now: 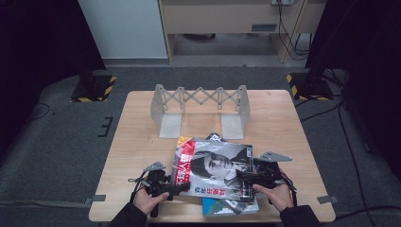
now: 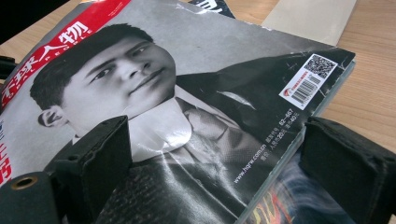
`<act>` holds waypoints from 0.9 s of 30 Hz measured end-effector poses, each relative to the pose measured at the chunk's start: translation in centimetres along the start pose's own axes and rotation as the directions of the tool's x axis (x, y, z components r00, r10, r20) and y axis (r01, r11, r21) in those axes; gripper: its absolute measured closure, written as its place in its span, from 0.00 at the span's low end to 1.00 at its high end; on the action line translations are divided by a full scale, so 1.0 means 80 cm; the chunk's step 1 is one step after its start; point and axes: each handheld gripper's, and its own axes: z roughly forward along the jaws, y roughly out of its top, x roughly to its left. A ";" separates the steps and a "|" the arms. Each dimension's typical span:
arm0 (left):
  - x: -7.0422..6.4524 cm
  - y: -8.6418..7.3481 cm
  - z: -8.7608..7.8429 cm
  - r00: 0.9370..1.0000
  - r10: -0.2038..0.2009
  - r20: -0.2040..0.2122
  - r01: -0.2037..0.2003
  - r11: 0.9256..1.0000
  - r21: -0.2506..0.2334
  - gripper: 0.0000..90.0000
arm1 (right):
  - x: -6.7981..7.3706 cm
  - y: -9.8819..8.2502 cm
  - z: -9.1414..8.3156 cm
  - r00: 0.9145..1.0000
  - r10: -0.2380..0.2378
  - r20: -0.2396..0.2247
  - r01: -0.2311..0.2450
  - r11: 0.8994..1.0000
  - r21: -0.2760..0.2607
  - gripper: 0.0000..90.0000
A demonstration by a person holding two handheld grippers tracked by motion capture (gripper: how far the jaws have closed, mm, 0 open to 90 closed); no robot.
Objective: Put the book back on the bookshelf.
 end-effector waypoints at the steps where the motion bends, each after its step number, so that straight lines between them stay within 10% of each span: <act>1: -0.001 0.001 -0.002 1.000 0.008 -0.006 -0.008 1.000 0.000 0.24 | 0.000 0.000 0.000 1.000 0.000 0.001 0.000 1.000 0.001 0.10; 11: -0.010 0.015 -0.031 0.998 0.045 0.038 -0.039 0.989 -0.146 0.43 | -0.002 -0.001 0.000 1.000 0.023 -0.014 -0.023 1.000 -0.004 0.08; 27: -0.013 0.018 -0.008 0.992 0.068 0.105 -0.060 0.995 -0.082 0.43 | -0.002 -0.003 0.002 1.000 0.017 -0.013 -0.017 1.000 -0.014 0.06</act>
